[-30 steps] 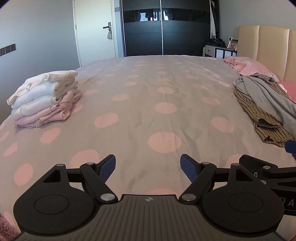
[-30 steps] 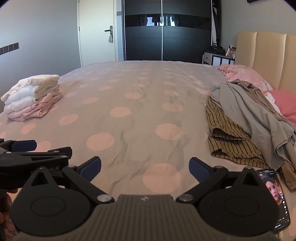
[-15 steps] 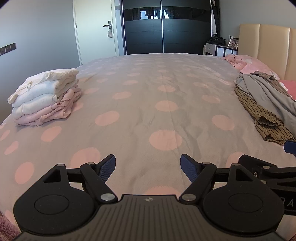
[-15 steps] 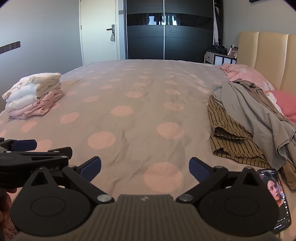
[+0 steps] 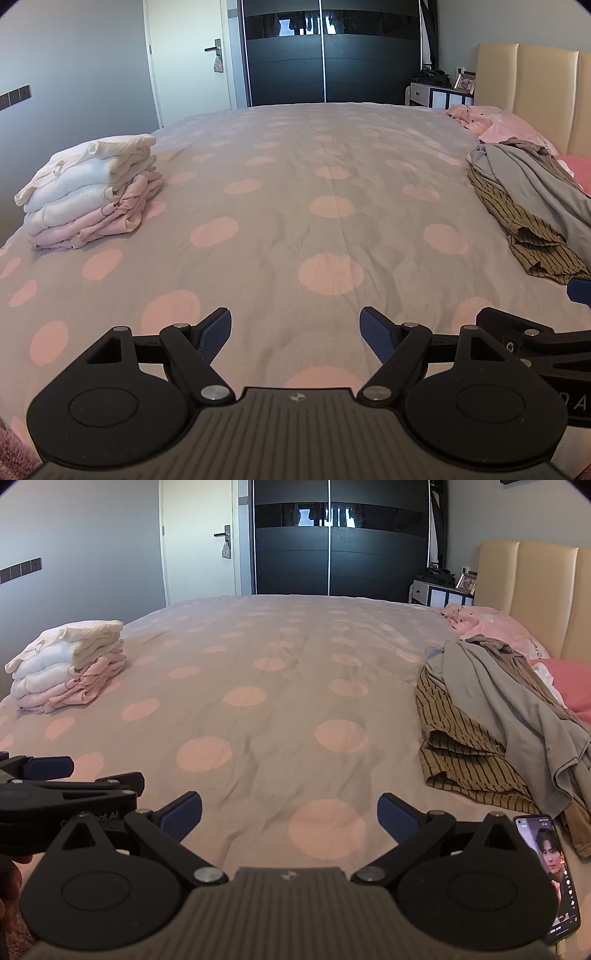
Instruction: Fold clothes
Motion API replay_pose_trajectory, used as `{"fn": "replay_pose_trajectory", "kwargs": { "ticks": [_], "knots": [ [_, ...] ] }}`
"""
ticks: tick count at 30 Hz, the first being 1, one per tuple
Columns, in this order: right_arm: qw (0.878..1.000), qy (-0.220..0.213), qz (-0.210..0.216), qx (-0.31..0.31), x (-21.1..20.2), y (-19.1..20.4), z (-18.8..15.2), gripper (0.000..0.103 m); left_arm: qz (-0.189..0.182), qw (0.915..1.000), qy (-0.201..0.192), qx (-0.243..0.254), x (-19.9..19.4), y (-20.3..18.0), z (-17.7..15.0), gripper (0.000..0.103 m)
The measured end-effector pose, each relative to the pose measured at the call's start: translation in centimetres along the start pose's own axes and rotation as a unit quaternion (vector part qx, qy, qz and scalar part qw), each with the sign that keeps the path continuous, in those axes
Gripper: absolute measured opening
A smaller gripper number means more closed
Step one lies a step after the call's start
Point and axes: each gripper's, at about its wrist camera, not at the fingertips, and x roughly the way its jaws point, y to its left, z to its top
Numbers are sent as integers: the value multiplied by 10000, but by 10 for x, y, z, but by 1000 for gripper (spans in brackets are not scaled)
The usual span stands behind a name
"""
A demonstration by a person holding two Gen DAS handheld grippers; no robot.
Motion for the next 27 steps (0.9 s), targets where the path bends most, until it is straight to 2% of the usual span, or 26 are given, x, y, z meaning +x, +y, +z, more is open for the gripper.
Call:
{"fn": "replay_pose_trajectory", "kwargs": {
  "ticks": [17,20,22,24,27],
  "knots": [
    [9999,32,35,-96,-1,1,0,99,62,9999,59,132,0,-2,0,76],
    [9997,99,181,-151,0,2,2,87,72,9997,126,175,1,-3,2,76],
    [9992,168,298,-193,0,2,4,74,11,9995,211,237,1,-6,6,75],
    [9983,262,446,-274,0,0,11,70,-72,9991,283,302,0,-9,10,75],
    [9981,306,449,-272,-1,-18,28,67,-261,9984,367,345,0,-9,24,75]
  ]
}}
